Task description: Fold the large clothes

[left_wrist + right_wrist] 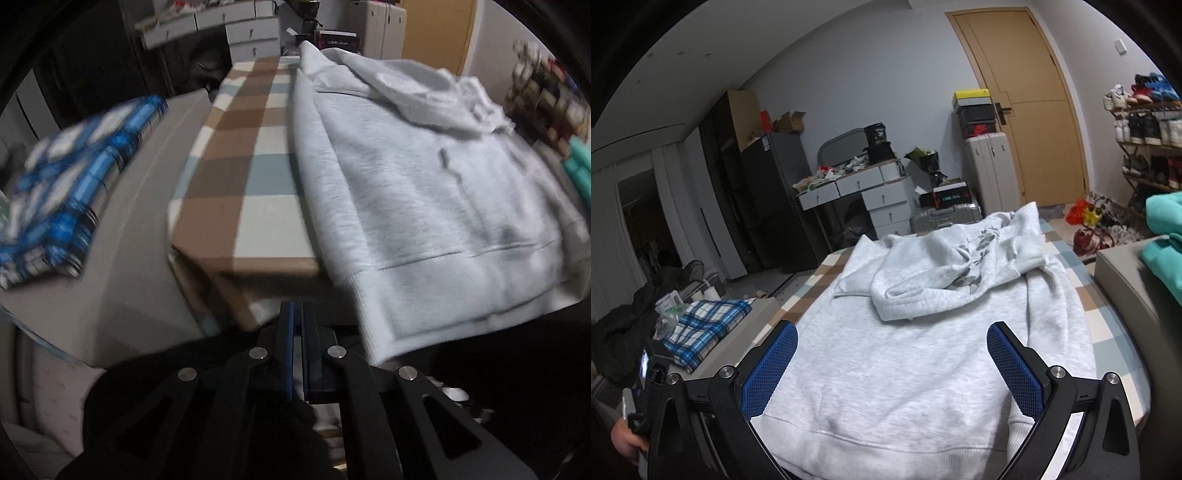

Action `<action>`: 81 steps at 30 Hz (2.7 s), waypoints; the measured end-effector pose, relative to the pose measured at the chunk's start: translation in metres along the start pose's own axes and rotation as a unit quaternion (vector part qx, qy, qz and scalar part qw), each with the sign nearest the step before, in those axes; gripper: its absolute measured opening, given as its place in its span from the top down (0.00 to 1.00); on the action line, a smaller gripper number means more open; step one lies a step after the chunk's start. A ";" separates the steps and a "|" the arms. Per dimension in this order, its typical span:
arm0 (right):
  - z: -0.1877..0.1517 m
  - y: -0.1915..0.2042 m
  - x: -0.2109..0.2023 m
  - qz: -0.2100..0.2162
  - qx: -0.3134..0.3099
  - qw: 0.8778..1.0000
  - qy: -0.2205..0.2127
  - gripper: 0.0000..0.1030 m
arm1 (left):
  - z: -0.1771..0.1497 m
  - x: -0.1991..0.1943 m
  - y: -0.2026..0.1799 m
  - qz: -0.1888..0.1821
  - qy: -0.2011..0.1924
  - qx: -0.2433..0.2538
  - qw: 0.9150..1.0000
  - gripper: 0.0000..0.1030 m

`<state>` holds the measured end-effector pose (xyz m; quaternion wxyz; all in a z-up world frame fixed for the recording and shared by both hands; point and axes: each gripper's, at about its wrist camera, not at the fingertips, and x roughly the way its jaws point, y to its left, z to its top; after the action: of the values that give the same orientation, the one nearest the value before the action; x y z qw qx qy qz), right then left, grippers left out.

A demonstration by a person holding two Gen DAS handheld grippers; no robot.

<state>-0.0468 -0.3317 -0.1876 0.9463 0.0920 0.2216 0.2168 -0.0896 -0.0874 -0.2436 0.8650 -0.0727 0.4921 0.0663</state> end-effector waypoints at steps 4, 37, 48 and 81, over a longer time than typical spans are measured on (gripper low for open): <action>0.001 -0.006 -0.001 0.003 0.015 1.000 -0.001 0.00 | 0.003 0.008 -0.002 -0.067 0.032 -0.030 0.997 0.60; -0.034 -0.067 0.028 -0.134 0.026 0.941 0.308 0.05 | 0.003 0.013 -0.005 -0.117 0.009 -0.029 0.993 0.98; -0.031 -0.149 -0.031 -0.148 0.146 0.941 0.266 0.92 | 0.013 0.021 -0.008 -0.156 0.014 -0.054 0.986 0.98; -0.033 -0.144 0.019 -0.102 0.112 0.939 0.310 0.82 | 0.026 0.054 -0.010 -0.179 0.110 -0.066 0.976 0.40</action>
<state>0.0067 -0.4491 -0.2625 0.8314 0.1027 0.5348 0.1108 -0.0391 -0.0897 -0.2761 0.7968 -0.2233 0.5576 -0.0656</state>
